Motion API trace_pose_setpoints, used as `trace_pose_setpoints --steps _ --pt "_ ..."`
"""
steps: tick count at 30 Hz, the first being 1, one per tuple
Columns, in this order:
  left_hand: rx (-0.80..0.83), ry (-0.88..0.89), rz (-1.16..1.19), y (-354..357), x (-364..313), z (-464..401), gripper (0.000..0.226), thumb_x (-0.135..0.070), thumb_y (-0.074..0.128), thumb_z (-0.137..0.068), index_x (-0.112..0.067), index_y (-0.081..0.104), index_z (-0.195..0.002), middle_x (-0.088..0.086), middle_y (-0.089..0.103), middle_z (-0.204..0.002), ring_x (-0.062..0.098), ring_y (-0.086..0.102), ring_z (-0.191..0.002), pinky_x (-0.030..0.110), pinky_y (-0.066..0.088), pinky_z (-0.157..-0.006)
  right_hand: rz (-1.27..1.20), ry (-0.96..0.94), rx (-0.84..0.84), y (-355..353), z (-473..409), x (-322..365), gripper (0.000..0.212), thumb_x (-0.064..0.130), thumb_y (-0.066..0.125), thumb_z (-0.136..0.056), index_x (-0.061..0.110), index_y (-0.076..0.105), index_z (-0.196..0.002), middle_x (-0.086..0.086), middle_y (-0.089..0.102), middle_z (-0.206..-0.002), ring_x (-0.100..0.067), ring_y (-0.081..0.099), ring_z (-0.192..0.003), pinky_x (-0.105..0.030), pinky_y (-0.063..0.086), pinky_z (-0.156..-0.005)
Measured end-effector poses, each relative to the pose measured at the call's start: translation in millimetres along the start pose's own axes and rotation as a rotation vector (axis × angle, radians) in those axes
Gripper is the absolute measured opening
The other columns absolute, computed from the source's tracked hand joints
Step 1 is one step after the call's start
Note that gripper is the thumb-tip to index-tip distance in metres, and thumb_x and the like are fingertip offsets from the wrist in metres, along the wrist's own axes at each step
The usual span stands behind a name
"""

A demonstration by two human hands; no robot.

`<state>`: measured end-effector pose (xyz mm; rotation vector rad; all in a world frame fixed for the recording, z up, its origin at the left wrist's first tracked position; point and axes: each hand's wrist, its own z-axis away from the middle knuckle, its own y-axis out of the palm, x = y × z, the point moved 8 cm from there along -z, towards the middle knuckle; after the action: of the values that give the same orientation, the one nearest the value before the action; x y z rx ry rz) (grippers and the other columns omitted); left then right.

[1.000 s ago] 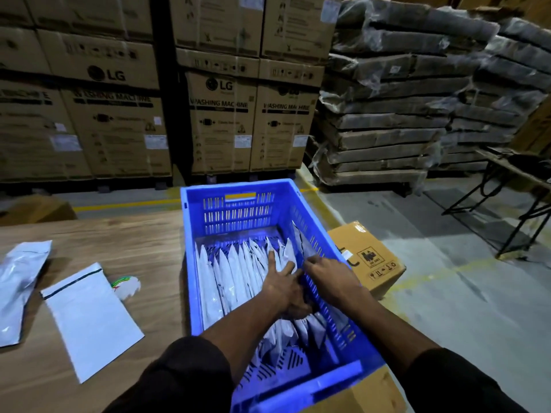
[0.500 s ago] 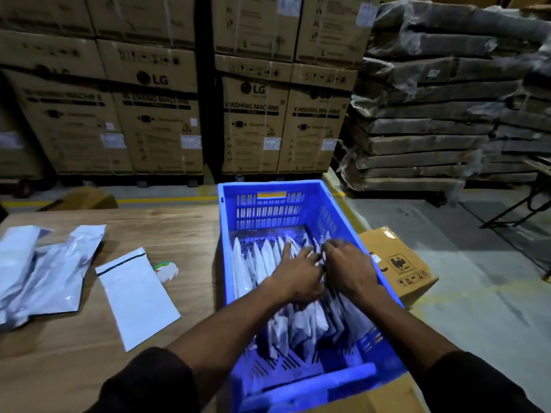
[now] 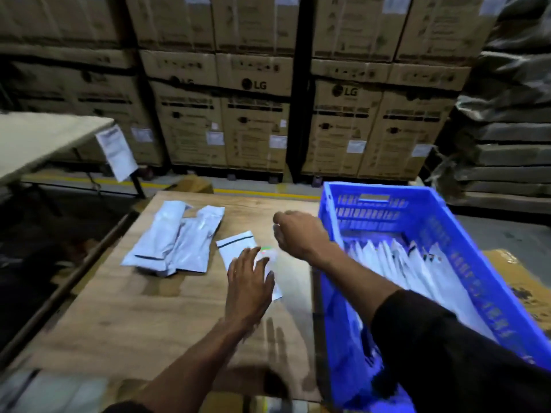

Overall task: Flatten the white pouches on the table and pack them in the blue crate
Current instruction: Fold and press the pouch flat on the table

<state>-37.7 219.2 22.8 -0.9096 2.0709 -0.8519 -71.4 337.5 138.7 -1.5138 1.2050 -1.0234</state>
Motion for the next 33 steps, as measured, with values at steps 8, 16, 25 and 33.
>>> trace_pose_setpoints --steps 8,16,25,33 --pt "0.543 -0.098 -0.305 35.4 158.4 140.2 0.068 -0.059 0.042 -0.088 -0.014 0.059 -0.136 0.016 0.058 -0.142 0.036 0.056 -0.128 0.053 0.054 -0.091 -0.037 0.012 0.486 198.1 67.5 71.1 0.063 0.053 0.023 -0.101 0.017 0.029 -0.152 -0.011 0.011 -0.165 -0.029 0.013 -0.151 -0.054 0.019 -0.115" --pt "0.625 -0.01 -0.23 29.6 175.6 142.6 0.073 -0.061 0.041 -0.091 -0.014 0.05 -0.146 0.014 0.045 -0.155 0.033 0.043 -0.14 0.051 0.026 -0.111 -0.002 0.119 0.387 215.9 91.9 84.0 0.073 0.067 0.014 -0.093 0.02 0.046 -0.138 -0.005 0.039 -0.149 -0.03 0.027 -0.144 -0.064 0.017 -0.112" --pt "0.713 -0.035 -0.163 31.4 178.4 144.9 0.078 -0.063 0.043 -0.087 -0.01 0.045 -0.144 0.017 0.046 -0.154 0.034 0.046 -0.139 0.049 0.022 -0.112 -0.035 0.381 0.314 215.5 91.9 84.9 0.079 0.064 0.041 -0.091 0.019 0.023 -0.154 -0.018 0.023 -0.155 -0.037 0.02 -0.145 -0.062 0.021 -0.109" --pt "0.585 0.092 -0.163 11.3 162.7 129.6 0.072 -0.054 0.045 -0.094 -0.006 0.046 -0.148 0.02 0.036 -0.16 0.037 0.035 -0.146 0.055 0.025 -0.115 -0.131 -0.113 0.437 223.2 105.9 107.3 0.081 0.063 0.025 -0.077 0.032 0.035 -0.151 0.006 0.018 -0.165 -0.023 0.007 -0.153 -0.056 0.006 -0.117"
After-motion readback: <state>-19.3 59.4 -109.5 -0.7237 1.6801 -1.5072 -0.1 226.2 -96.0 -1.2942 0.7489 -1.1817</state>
